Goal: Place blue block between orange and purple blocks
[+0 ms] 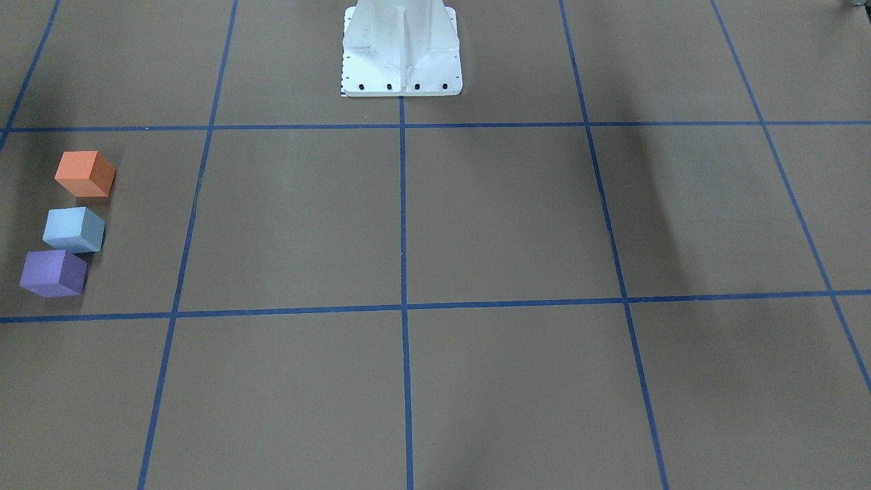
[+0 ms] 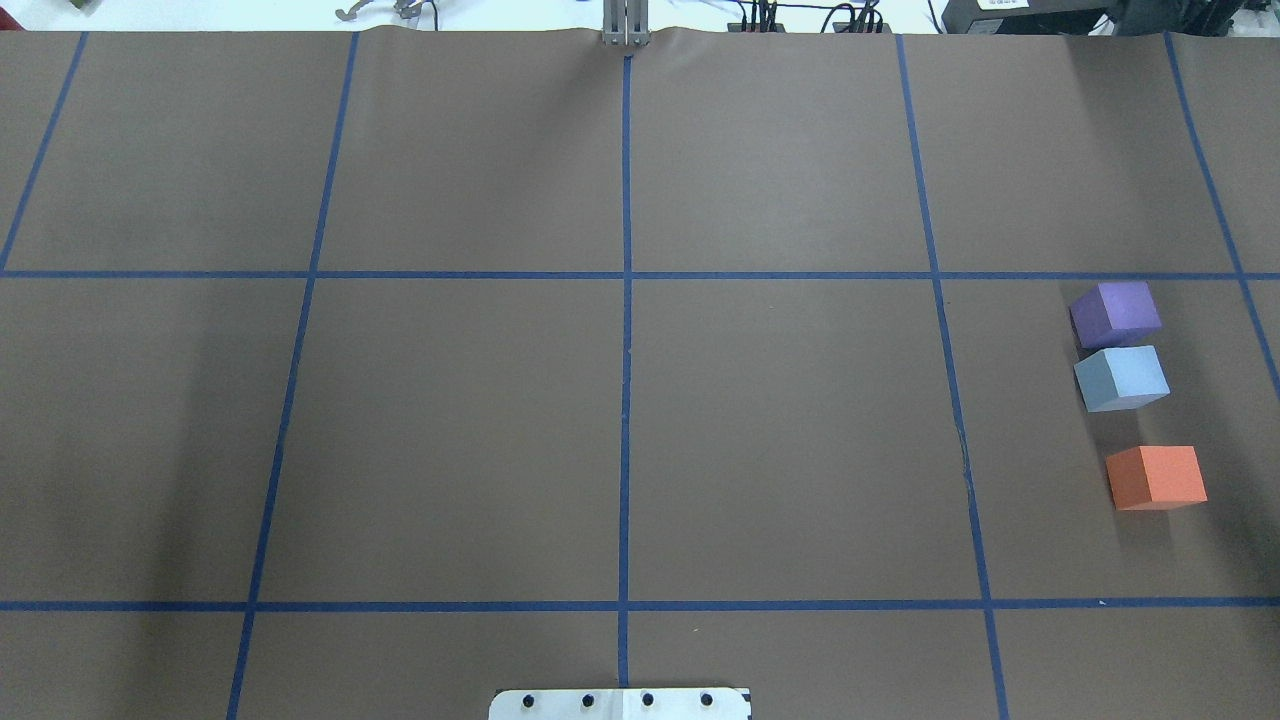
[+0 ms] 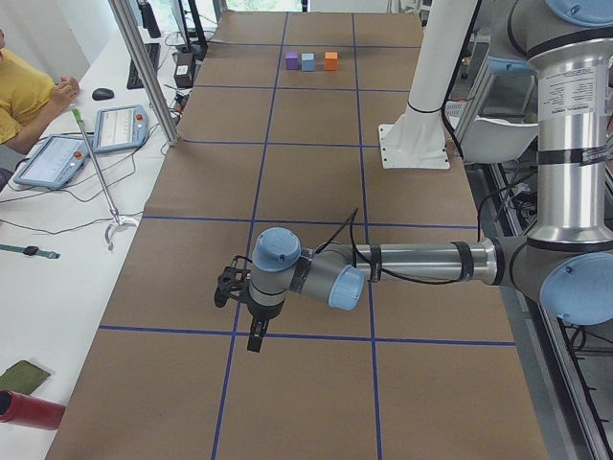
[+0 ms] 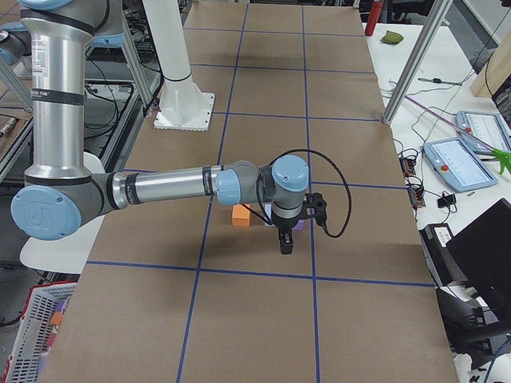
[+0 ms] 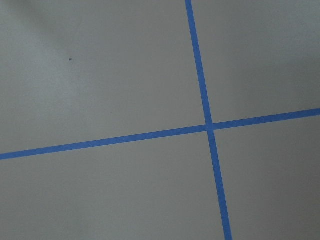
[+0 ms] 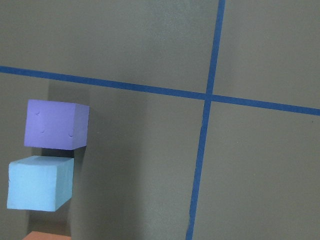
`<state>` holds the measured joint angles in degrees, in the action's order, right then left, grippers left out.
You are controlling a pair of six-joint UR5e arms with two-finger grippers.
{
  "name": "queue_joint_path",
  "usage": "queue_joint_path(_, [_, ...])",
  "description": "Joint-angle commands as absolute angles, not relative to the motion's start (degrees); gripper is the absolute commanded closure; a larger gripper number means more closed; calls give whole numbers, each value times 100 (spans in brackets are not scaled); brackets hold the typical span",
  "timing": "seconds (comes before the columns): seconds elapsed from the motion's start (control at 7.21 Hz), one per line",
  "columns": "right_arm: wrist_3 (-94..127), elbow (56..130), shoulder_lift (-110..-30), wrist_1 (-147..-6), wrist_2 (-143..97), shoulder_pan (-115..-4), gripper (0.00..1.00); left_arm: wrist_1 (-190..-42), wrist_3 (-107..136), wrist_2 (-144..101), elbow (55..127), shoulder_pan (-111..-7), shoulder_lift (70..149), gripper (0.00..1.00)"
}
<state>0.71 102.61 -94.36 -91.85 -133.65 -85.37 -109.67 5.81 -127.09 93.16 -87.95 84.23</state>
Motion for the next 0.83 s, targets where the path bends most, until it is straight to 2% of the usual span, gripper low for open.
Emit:
queue_joint_path(0.0, [79,10239,-9422,-9185,-13447,-8525,0,-10854,518,-13040,9456,-8842,8429,0])
queue_joint_path(0.69, [132,10213,-9439,-9176,-13632,-8525,0,-10916,519,-13500,9448,-8842,8376,0])
